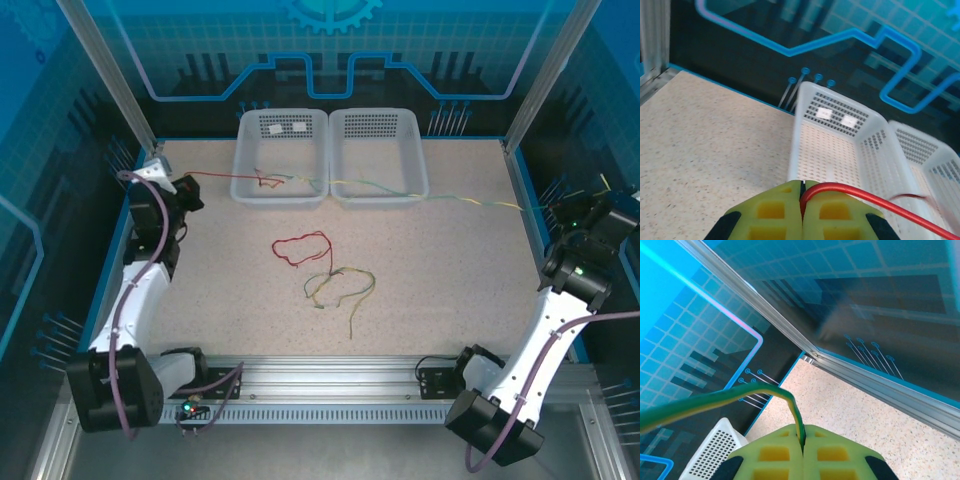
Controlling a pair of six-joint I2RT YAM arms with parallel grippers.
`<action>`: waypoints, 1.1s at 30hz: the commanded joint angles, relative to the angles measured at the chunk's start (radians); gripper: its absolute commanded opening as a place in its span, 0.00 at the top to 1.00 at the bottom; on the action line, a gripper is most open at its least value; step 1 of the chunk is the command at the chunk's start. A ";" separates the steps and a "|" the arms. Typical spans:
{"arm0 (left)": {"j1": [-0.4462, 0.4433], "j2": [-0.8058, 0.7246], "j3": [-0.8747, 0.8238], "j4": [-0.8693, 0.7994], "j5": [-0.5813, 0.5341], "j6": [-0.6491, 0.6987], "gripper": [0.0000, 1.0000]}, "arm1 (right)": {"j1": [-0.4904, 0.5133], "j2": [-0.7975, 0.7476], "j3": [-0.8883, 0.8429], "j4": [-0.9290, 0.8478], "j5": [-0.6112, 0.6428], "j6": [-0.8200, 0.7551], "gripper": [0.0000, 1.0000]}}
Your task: Untangle the cables
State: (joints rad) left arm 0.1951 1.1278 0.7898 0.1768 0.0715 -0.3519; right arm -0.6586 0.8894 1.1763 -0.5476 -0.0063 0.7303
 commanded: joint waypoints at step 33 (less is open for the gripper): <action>-0.581 0.062 0.252 0.021 0.224 0.130 1.00 | 0.733 0.052 -0.045 0.053 0.091 -0.351 1.00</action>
State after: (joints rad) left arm -0.3389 1.1793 0.9688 0.1612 0.2497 -0.2550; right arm 0.1375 1.0054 1.1423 -0.4717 0.0078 0.3305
